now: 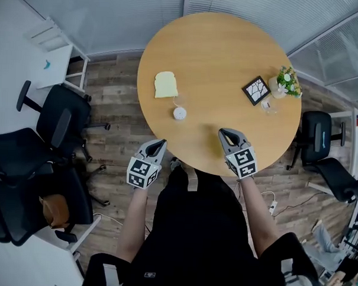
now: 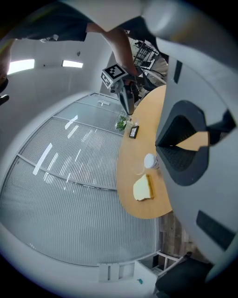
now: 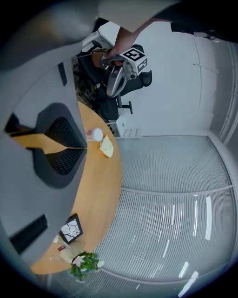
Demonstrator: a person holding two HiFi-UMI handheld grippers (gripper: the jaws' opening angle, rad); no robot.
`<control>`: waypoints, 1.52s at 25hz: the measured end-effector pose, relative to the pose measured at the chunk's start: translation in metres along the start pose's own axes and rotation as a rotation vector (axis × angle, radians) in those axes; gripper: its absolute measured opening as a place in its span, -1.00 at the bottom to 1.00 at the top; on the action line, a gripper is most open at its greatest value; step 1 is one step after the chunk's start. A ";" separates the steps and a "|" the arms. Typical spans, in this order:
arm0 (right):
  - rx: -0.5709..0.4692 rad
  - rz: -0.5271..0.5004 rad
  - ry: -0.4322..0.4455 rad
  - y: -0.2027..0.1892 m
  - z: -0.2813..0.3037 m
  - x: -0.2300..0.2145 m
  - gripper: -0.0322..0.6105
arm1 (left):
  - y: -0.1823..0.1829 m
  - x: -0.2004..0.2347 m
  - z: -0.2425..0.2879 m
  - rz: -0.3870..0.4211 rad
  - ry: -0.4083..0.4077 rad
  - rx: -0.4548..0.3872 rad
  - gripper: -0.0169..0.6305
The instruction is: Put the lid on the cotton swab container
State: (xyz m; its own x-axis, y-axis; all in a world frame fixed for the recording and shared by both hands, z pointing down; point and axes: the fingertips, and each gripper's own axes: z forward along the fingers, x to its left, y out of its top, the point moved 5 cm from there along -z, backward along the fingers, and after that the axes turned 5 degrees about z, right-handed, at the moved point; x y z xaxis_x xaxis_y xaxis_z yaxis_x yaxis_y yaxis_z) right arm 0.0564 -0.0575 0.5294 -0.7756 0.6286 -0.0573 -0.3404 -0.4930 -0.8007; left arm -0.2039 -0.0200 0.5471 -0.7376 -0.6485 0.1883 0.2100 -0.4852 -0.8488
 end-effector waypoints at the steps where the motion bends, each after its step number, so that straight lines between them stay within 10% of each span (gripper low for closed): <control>1: 0.002 0.002 0.002 -0.001 0.002 0.000 -0.89 | -0.003 0.003 0.004 0.001 0.001 0.005 -0.93; 16: 0.056 0.015 0.054 -0.008 0.040 0.000 -0.89 | -0.025 0.027 0.066 0.069 -0.049 0.083 -0.91; 23: 0.057 0.019 0.068 -0.007 0.055 -0.002 -0.89 | -0.030 0.038 0.096 0.124 -0.049 0.132 -0.39; 38: 0.088 -0.003 0.179 -0.001 0.089 0.019 -0.89 | -0.025 0.052 0.141 0.234 -0.061 0.198 0.02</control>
State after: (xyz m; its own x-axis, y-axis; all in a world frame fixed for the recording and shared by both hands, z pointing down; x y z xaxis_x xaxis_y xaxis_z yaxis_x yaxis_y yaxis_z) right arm -0.0054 -0.0987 0.5829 -0.6706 0.7230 -0.1660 -0.3936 -0.5365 -0.7465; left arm -0.1568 -0.1240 0.6481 -0.6160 -0.7870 0.0329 0.4951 -0.4193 -0.7609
